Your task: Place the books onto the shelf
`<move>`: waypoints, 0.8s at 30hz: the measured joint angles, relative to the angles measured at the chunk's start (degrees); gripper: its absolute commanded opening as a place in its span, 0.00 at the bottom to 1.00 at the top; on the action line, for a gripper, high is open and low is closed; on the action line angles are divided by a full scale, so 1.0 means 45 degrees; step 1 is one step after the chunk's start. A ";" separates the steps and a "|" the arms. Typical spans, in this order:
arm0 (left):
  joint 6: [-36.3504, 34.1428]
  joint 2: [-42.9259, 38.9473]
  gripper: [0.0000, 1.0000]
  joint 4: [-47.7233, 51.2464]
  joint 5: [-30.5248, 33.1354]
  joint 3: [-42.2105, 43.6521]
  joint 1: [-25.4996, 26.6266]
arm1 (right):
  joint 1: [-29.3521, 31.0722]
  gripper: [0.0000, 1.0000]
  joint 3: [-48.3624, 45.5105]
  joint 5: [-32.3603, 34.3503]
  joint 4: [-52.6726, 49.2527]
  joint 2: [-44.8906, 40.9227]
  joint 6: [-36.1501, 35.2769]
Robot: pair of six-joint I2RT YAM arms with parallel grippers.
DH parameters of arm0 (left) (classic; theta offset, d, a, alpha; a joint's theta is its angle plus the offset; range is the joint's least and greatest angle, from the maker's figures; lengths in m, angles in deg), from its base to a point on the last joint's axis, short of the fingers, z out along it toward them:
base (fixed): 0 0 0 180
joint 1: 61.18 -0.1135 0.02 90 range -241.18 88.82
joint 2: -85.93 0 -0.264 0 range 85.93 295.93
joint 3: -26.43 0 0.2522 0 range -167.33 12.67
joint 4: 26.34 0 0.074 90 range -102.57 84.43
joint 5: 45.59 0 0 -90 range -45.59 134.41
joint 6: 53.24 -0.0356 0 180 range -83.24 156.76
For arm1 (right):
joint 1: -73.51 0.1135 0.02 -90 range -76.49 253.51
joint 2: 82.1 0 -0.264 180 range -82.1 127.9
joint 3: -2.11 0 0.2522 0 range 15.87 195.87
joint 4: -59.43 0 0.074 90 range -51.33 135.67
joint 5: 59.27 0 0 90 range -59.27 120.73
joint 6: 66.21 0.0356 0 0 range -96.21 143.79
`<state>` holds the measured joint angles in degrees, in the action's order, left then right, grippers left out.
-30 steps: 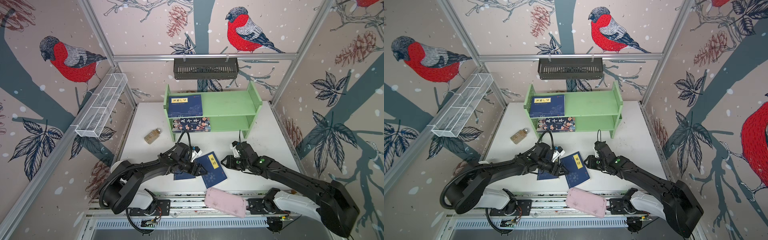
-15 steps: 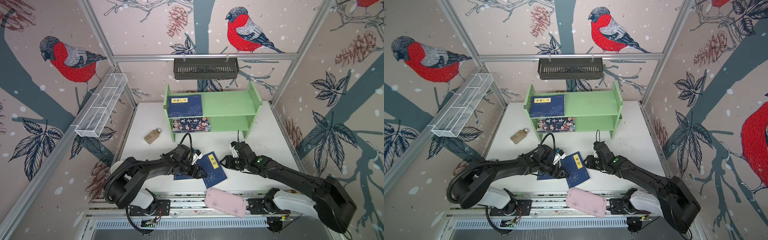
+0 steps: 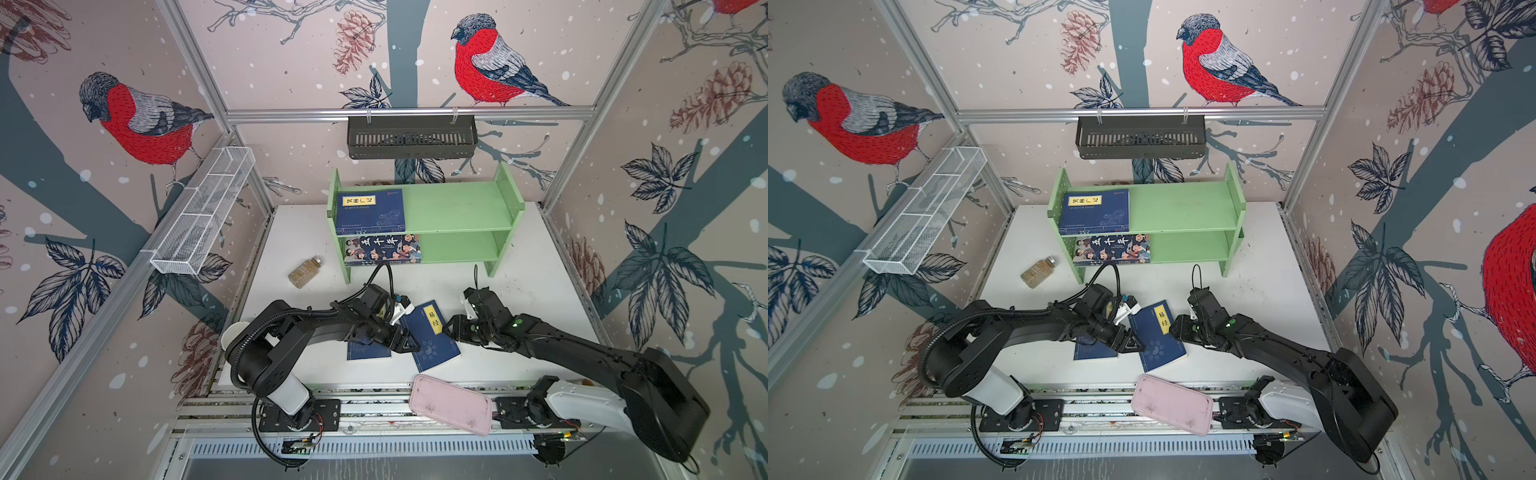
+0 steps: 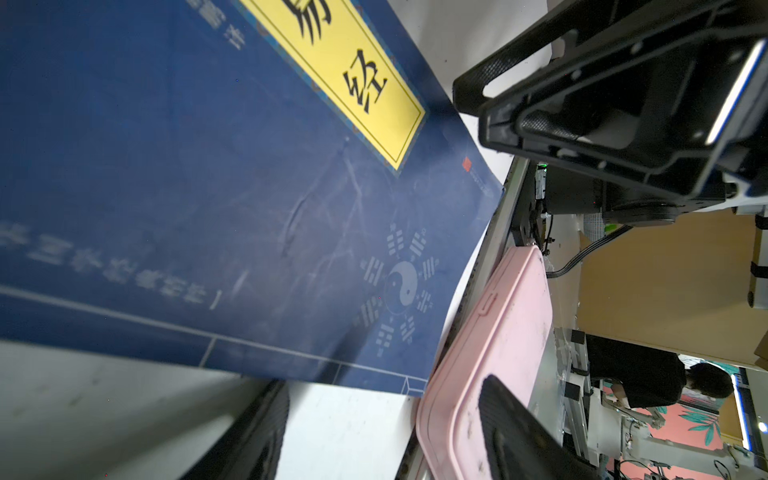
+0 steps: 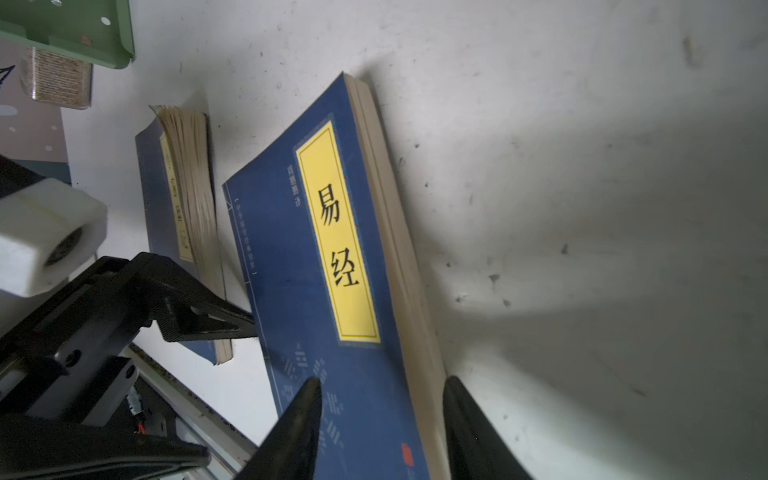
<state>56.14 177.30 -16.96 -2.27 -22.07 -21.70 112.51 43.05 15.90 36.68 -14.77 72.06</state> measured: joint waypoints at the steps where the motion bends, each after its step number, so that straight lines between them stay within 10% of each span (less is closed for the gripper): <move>1: 0.0005 0.0000 0.74 -0.0097 0.0049 0.0000 0.0000 | -0.0029 0.50 -0.0049 0.0010 0.0000 0.0010 0.0000; 24: 0.0651 -0.0321 0.77 -0.1923 0.0782 0.0806 0.0015 | -0.1515 0.55 -0.1462 -0.0787 0.1316 -0.0277 -0.0068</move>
<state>59.07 175.86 -25.61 1.25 -18.44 -21.63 105.69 36.47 12.36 42.60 -16.02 71.75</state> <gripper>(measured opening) 0.771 0.548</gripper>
